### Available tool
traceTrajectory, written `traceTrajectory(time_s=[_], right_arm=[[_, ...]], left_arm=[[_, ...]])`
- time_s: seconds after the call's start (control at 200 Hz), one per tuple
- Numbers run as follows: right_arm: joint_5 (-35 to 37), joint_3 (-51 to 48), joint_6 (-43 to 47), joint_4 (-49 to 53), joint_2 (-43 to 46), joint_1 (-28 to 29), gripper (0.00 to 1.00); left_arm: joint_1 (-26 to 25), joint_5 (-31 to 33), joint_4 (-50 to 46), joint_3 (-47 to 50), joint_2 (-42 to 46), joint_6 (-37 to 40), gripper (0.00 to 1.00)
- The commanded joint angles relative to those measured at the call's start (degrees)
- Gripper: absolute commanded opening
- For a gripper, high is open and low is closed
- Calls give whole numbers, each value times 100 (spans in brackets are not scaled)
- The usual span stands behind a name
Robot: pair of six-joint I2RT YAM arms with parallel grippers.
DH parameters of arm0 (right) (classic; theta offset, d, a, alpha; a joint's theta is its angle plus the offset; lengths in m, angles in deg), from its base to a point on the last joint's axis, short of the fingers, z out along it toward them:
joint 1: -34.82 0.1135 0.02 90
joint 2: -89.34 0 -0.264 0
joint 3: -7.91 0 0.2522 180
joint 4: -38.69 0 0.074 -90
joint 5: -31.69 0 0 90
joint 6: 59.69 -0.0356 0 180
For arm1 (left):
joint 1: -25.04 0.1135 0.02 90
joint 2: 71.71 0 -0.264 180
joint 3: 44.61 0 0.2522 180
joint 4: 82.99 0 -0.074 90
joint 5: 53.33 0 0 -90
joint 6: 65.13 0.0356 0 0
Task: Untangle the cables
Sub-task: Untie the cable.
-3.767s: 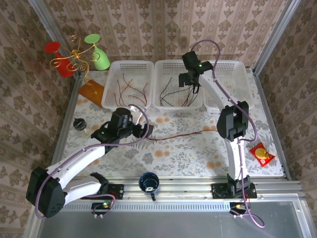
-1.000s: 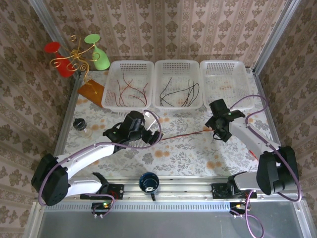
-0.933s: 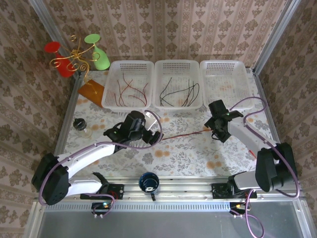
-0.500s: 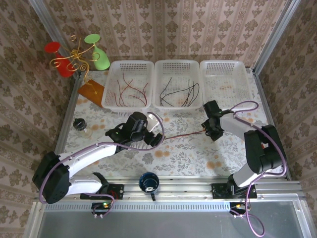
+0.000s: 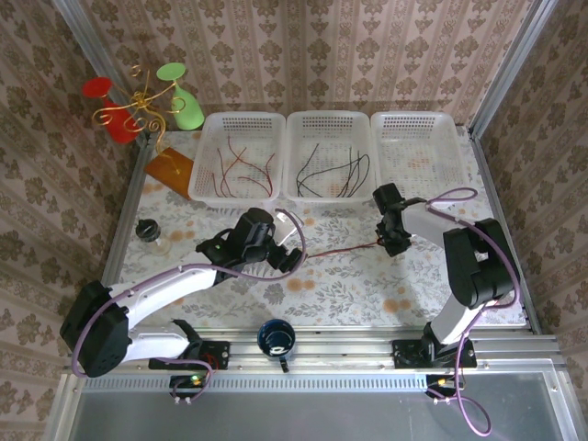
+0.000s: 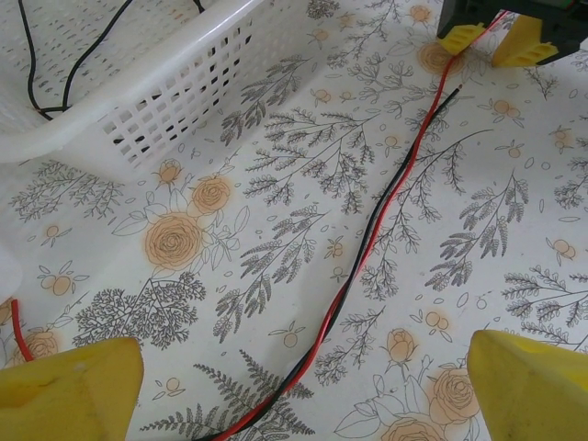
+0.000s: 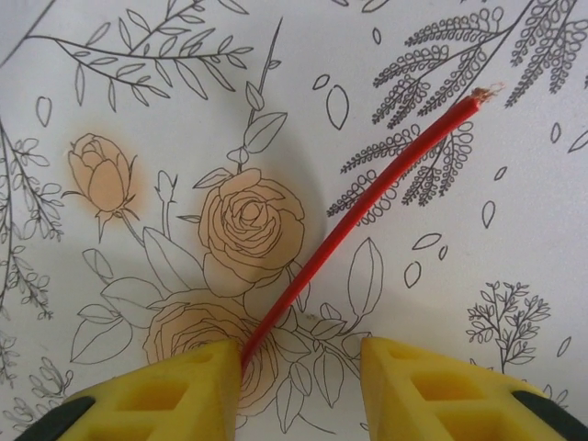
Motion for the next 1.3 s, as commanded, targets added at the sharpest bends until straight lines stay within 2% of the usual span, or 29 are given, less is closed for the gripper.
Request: traceTrajectory(time_s=[0.0, 0.235, 0.34, 0.445, 0.52, 0.58, 0.625, 0.72, 0.855, 1.015, 1.21, 1.295], right_arm=[[238, 188, -153, 177, -204, 25, 39], [296, 362, -426, 583, -526, 2, 42], [7, 774, -385, 882, -1044, -46, 38], [-189, 862, -455, 964, -1153, -38, 35], [-179, 745, -555, 840, -1084, -51, 29], [-203, 630, -597, 756, -1010, -74, 16], [-248, 502, -698, 700, -918, -83, 10], [-356, 46, -893, 216, -552, -83, 0], [-302, -605, -1147, -360, 138, -78, 0], [-124, -896, -1207, -232, 1030, -55, 0], [221, -1245, -837, -377, 2389, 136, 0], [391, -1430, -533, -584, 3042, 229, 0]], left_arm=[[-47, 1, 84, -142, -45, -46, 92], [-155, 17, 132, -83, -144, -169, 92], [-222, 23, 128, -141, -188, -180, 92], [-312, 132, 7, -229, -205, -105, 92], [-363, 220, -85, -264, -191, -36, 92], [-389, 245, -116, -265, -168, 18, 92], [-400, 262, -148, -274, -147, 61, 92], [-402, 218, -276, -356, -85, 189, 92], [-382, 168, -604, -628, 4, 418, 93], [-345, 5, -939, -1023, 14, 503, 93], [-235, -896, -931, -1485, -295, 5, 92], [-233, -1054, -836, -1597, -420, -126, 92]])
